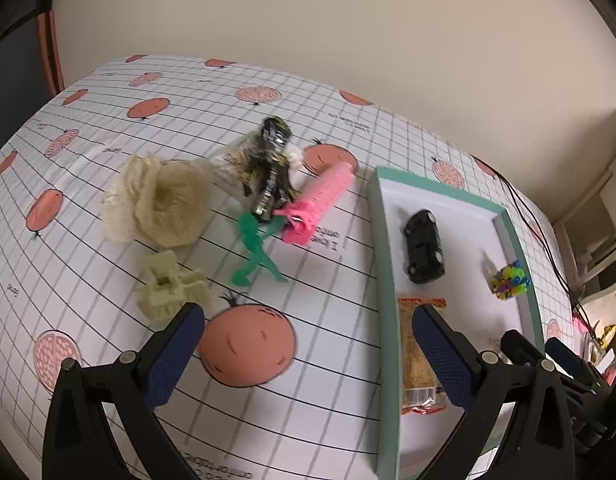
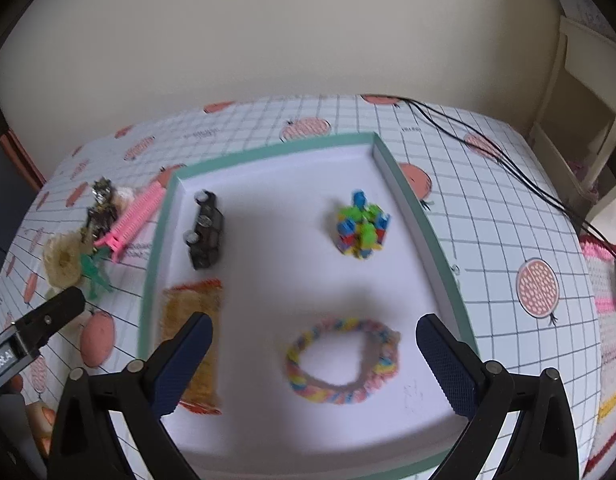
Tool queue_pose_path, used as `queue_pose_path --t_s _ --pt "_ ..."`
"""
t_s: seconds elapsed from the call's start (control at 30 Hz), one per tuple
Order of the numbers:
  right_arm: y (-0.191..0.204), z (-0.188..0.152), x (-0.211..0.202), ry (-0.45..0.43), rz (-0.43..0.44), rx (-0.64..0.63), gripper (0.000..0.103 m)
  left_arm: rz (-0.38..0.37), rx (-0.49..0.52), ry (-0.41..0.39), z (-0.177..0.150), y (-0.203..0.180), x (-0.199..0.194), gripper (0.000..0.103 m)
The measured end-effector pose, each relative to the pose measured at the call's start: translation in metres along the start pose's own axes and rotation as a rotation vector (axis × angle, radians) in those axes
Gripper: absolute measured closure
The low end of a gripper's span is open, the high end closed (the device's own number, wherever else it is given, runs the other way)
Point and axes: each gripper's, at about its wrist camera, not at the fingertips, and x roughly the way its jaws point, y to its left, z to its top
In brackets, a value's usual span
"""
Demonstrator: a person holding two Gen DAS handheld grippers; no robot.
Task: Organize objects
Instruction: 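Withdraw both tools from the tray back toward the toy pile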
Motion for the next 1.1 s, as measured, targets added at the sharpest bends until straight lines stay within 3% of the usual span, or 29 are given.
queue_pose_path --t_s 0.37,0.73,0.87,1.1 --pt "0.064 0.009 -0.007 -0.075 0.093 -0.090 0.000 0.040 -0.115 -0.039 0.012 0.061 -0.010 0.000" --pt "0.138 0.002 0.004 -0.064 0.161 -0.210 0.002 0.081 -0.191 -0.017 0.018 0.112 -0.008 0.000" --pt "0.154 -0.001 0.011 -0.052 0.170 -0.235 0.002 0.067 -0.213 0.010 0.017 0.117 -0.002 0.000" --pt "0.164 -0.004 0.022 -0.032 0.167 -0.259 0.002 0.066 -0.164 0.058 0.017 0.100 0.015 0.000"
